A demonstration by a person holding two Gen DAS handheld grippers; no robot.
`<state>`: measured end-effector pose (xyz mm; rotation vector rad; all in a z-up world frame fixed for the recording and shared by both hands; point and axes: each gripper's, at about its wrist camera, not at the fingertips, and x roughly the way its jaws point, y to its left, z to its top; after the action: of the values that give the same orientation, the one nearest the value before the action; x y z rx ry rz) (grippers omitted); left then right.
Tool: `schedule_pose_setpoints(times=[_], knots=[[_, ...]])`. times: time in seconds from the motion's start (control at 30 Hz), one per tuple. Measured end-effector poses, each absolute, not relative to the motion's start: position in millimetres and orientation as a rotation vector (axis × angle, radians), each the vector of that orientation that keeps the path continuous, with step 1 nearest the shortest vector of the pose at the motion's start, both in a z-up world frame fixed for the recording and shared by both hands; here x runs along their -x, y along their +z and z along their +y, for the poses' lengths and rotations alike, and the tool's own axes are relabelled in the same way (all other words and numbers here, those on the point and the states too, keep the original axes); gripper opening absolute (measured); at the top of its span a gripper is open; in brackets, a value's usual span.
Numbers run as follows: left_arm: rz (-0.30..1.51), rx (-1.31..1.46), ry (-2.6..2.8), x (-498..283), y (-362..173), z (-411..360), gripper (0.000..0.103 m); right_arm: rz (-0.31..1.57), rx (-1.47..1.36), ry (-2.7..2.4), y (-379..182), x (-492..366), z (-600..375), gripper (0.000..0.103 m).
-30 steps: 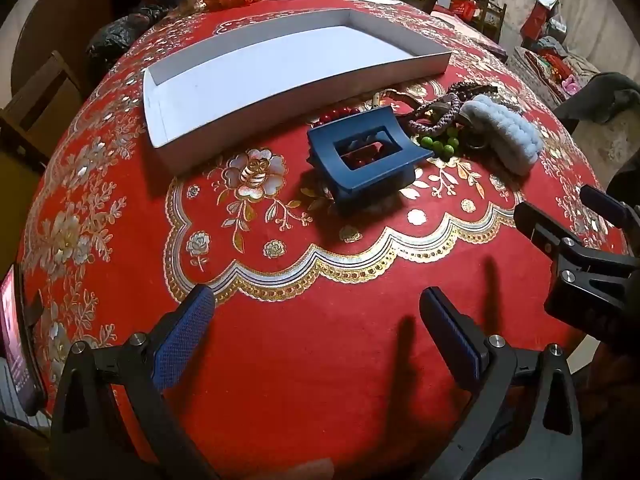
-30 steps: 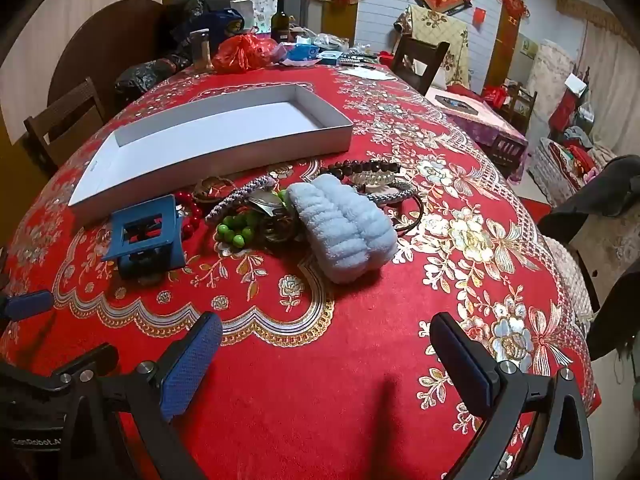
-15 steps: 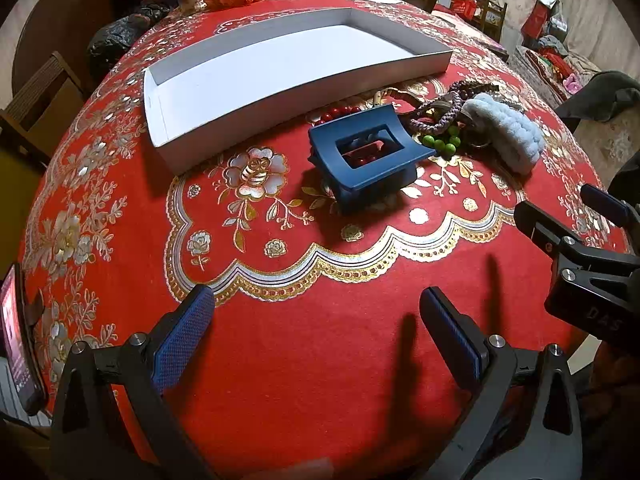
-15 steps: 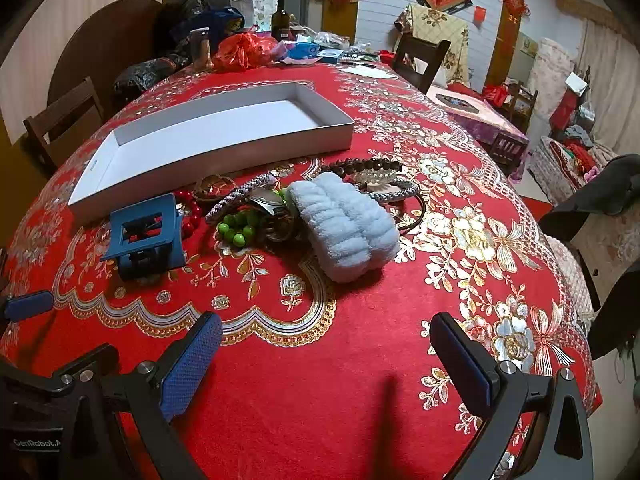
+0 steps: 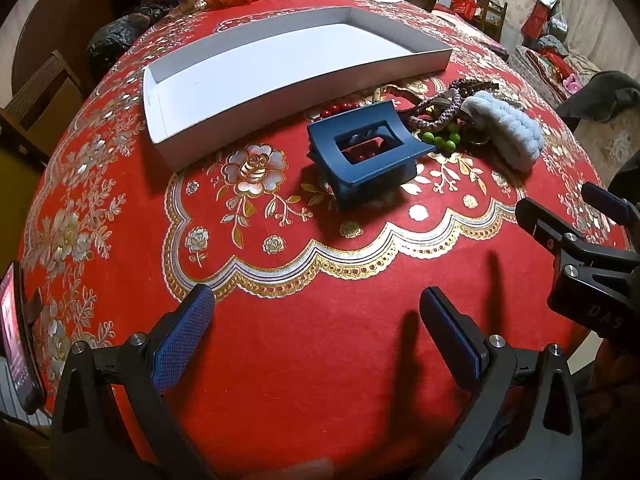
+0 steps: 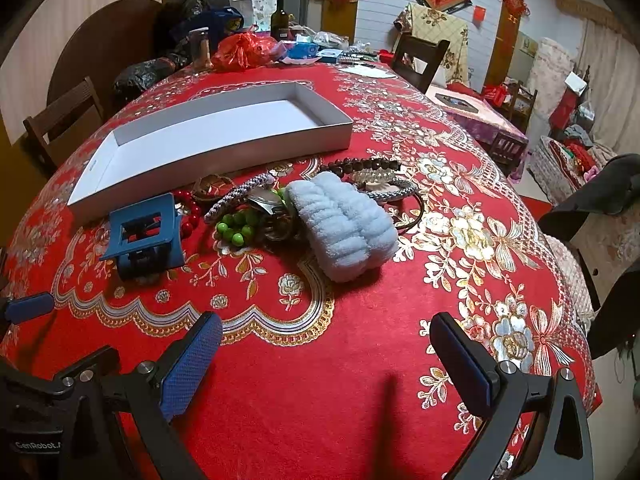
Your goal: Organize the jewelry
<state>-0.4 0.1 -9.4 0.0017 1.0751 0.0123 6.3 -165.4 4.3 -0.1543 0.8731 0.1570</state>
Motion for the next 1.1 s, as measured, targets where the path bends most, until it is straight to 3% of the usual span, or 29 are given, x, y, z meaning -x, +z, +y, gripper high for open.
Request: schedule_pose_setpoints(times=[1.1], knots=[[1.055,0.018,0.007,5.4,-17.6,5.6,0.103,0.873,0.121,0.080,22.1,3.3,-175.0,0.103]])
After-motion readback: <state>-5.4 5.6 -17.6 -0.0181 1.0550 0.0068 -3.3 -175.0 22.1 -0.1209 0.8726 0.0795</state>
